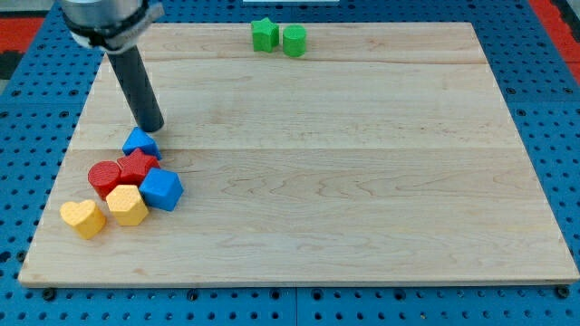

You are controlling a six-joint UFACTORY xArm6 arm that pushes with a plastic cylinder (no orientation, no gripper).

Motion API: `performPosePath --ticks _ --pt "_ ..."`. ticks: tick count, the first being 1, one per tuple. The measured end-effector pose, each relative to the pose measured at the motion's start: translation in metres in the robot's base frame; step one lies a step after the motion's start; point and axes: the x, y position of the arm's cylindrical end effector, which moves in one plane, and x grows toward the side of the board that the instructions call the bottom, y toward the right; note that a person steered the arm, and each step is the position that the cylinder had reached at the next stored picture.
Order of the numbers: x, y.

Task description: Move the green star towards the group of blocks

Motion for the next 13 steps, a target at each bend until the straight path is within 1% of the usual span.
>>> performPosePath --ticks 1,2,3,4,5,6,7,8,9,10,11,12,13 --pt "0.0 0.032" --pt "-0.053 0.138" --pt "-0.115 0.239" --pt "-0.193 0.244" --pt "-0.23 0.243" --pt "-0.23 0.211" --pt "-0.229 0.148" --pt "-0.21 0.111" --pt "-0.156 0.098" --pt "-0.114 0.062" --pt "-0.066 0.04" --pt "-0.077 0.028" --pt "-0.047 0.001"
